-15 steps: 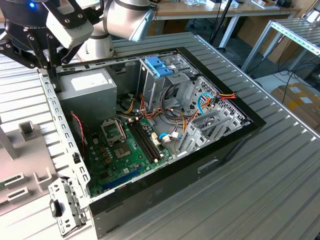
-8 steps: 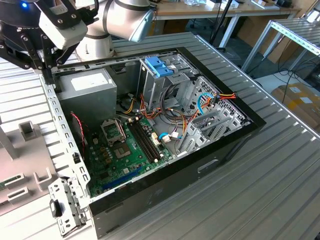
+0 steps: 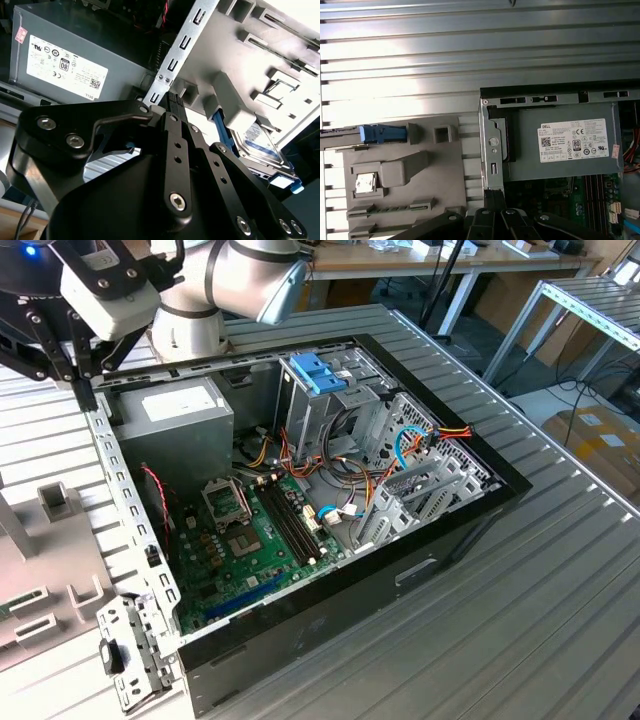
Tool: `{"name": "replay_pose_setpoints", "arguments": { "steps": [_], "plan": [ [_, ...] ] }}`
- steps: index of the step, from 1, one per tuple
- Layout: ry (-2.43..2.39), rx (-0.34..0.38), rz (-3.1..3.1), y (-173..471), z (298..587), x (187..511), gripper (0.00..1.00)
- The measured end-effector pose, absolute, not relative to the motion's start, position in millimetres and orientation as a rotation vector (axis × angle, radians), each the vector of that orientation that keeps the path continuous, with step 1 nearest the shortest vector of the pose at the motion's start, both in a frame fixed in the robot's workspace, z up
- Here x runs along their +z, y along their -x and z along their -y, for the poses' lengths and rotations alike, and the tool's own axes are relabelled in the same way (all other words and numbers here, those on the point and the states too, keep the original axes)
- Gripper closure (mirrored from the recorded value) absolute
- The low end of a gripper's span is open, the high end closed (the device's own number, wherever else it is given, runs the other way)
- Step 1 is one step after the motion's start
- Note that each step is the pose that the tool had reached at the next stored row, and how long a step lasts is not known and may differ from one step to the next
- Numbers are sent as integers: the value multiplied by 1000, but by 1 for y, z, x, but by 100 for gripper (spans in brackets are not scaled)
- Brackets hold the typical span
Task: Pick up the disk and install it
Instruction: 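Reach for the disk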
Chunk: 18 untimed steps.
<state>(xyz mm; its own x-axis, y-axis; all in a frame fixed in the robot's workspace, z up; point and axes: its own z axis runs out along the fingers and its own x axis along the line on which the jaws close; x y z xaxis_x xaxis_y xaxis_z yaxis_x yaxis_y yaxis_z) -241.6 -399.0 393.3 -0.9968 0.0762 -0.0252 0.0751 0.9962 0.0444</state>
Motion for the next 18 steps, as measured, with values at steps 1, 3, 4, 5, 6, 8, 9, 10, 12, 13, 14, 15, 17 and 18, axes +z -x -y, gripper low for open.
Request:
{"name": "replay_pose_setpoints", "arguments": {
  "steps": [1, 3, 4, 5, 6, 8, 9, 10, 12, 13, 14, 15, 17, 18],
  "plan": [
    [-118, 68, -3112, 243, 399, 393, 89],
    [-118, 68, -3112, 246, 399, 393, 89],
    [-118, 68, -3112, 247, 399, 393, 89],
    [-118, 68, -3112, 248, 399, 393, 89],
    [-118, 68, -3112, 249, 399, 393, 89],
    [-118, 68, -3112, 251, 399, 393, 89],
    [-118, 68, -3112, 253, 399, 393, 89],
    [-118, 68, -3112, 255, 399, 393, 89],
    [-118, 68, -3112, 257, 399, 393, 89],
    [-118, 68, -3112, 258, 399, 393, 89],
    [-118, 68, -3112, 259, 399, 393, 89],
    [-118, 68, -3112, 260, 399, 393, 89],
    [-118, 68, -3112, 262, 399, 393, 89],
    [-118, 68, -3112, 263, 399, 393, 89]
  ]
}}
